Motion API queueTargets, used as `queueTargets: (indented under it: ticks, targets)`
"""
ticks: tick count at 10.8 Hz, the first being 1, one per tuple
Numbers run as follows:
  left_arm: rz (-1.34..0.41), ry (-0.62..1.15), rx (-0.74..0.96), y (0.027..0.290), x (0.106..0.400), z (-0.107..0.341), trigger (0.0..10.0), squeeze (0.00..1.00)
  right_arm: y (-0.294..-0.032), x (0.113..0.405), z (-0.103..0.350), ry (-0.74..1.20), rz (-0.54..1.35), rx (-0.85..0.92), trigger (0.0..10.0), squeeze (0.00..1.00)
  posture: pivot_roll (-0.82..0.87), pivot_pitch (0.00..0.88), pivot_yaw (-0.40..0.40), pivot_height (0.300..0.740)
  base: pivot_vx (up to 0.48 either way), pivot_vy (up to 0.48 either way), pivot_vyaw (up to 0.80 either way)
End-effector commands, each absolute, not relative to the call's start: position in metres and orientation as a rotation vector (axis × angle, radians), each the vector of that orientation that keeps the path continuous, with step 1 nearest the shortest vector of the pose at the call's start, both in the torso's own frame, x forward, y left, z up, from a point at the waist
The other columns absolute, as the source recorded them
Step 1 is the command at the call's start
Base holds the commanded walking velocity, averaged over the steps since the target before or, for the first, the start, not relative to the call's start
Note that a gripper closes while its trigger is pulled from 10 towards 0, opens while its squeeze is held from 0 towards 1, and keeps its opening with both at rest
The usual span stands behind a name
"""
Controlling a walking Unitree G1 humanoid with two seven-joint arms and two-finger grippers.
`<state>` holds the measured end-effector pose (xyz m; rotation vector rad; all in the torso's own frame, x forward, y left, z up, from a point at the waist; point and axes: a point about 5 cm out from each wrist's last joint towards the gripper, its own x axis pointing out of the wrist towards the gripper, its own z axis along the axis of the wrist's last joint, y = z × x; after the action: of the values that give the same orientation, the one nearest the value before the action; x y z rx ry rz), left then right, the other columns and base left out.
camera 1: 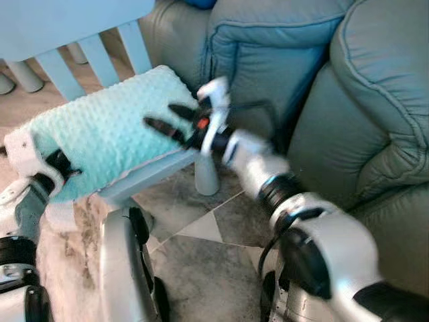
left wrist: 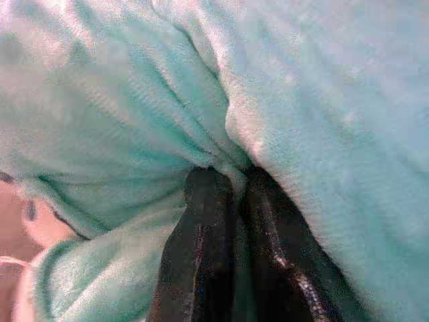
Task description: Move the pillow to the sofa
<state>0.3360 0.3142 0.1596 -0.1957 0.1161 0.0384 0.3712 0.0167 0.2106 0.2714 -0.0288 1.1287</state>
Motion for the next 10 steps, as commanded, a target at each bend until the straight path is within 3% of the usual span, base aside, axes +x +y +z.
queueTargets:
  ticks: [1,3,4,10]
  targets:
    - [-0.019,0.089,-0.194,0.306,0.338,0.167,0.0,0.0,0.028,0.365,0.203,-0.011,1.135,0.252,10.0,0.0,0.09,0.279,0.036,0.359,0.0,0.0,0.0]
    - [-0.04,0.084,-0.184,0.301,0.337,0.167,0.0,0.0,0.046,0.355,0.191,0.005,1.113,0.224,10.0,0.0,0.1,0.282,0.038,0.359,0.0,0.0,0.0]
    - [-0.043,0.086,-0.183,0.3,0.336,0.166,0.0,0.0,0.051,0.35,0.187,0.002,1.125,0.243,0.0,0.0,0.1,0.285,0.039,0.359,0.0,0.0,0.0]
    - [-0.039,0.112,-0.181,0.298,0.33,0.157,0.0,0.0,0.04,0.349,0.172,0.016,1.122,0.213,0.0,0.0,0.09,0.294,0.033,0.359,0.0,0.0,0.0]
